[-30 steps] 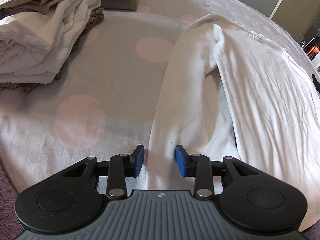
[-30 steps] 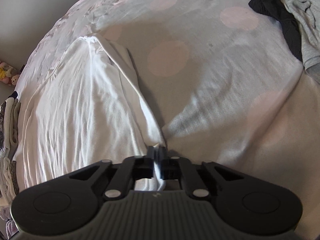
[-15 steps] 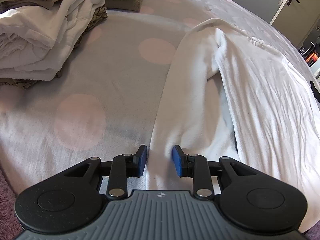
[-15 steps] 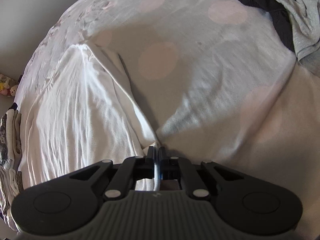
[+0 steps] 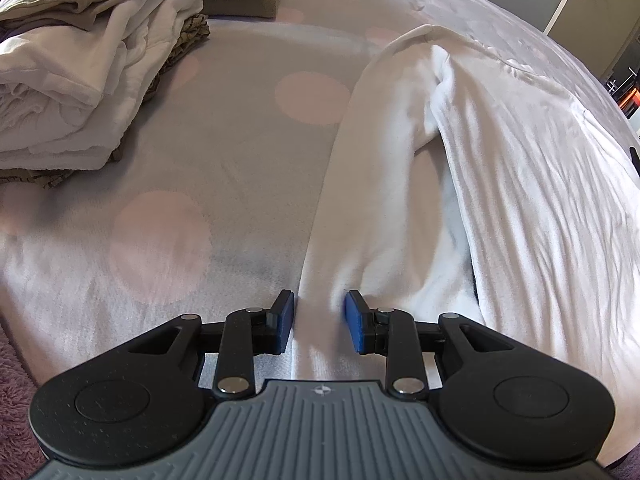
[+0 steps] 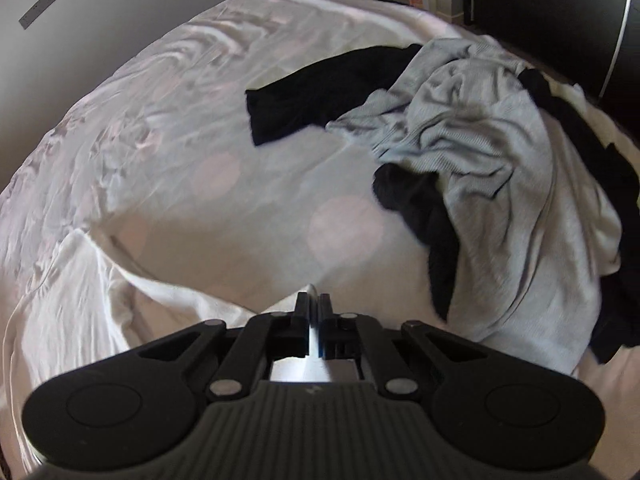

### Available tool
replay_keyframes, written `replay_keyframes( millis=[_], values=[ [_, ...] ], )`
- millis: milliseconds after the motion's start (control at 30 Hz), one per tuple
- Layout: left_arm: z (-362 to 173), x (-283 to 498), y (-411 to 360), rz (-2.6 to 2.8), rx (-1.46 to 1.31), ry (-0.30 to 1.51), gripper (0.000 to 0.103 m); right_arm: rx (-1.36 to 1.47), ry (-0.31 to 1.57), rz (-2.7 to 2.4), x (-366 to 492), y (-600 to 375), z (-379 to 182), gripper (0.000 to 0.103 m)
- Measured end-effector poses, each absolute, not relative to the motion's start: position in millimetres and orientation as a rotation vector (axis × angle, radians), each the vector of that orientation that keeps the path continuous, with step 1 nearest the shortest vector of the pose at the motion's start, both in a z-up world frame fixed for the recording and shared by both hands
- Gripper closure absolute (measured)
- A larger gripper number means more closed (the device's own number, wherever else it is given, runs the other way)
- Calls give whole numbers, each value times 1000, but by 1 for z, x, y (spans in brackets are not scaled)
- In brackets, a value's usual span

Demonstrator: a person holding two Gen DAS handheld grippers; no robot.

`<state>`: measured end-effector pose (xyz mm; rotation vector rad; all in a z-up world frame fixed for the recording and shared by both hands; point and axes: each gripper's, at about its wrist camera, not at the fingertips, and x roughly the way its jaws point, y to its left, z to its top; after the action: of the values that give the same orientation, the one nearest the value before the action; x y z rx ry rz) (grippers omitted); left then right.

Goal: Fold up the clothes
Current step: 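Grasp the white shirt sleeve with the left gripper and lift it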

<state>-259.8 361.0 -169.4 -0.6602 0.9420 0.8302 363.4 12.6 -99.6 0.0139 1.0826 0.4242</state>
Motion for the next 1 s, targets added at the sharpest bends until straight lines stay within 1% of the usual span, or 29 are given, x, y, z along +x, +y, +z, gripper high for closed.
replay_keyframes(
  millis=[133, 233, 367, 433, 500, 533, 567, 600, 633, 700, 800, 867, 933, 1000],
  values=[
    [-170, -256, 362, 839, -658, 964, 77, -18, 1044, 335, 397, 4, -97, 100],
    [-170, -254, 361, 842, -663, 967, 77, -39, 1040, 300, 417, 2, -105, 101],
    [-170, -251, 360, 842, -665, 967, 77, -24, 1046, 301, 416, 5, -122, 100],
    [-170, -250, 360, 842, -665, 968, 77, -31, 1010, 309, 404, 8, -125, 95],
    [-170, -249, 359, 842, -666, 968, 78, -51, 936, 318, 385, 13, -122, 93],
    [-170, -248, 359, 842, -666, 968, 80, -42, 910, 345, 374, 15, -121, 88],
    [-170, -248, 359, 842, -667, 968, 86, -13, 898, 384, 361, 17, -120, 80],
    [-170, -247, 358, 842, -667, 968, 92, 24, 890, 425, 347, 19, -120, 74],
    [-170, -248, 358, 838, -675, 959, 94, 58, 891, 470, 332, 23, -121, 65],
    [-168, -250, 357, 837, -687, 937, 100, 116, 904, 551, 303, 32, -127, 65],
    [-160, -256, 360, 856, -693, 890, 100, 173, 920, 632, 264, 49, -142, 64],
    [-147, -264, 368, 890, -683, 847, 100, 151, 934, 648, 250, 60, -152, 61],
    [-135, -272, 375, 924, -673, 803, 100, 130, 934, 649, 243, 67, -156, 61],
    [-122, -278, 387, 961, -654, 770, 100, 151, 922, 624, 247, 64, -156, 54]
  ],
)
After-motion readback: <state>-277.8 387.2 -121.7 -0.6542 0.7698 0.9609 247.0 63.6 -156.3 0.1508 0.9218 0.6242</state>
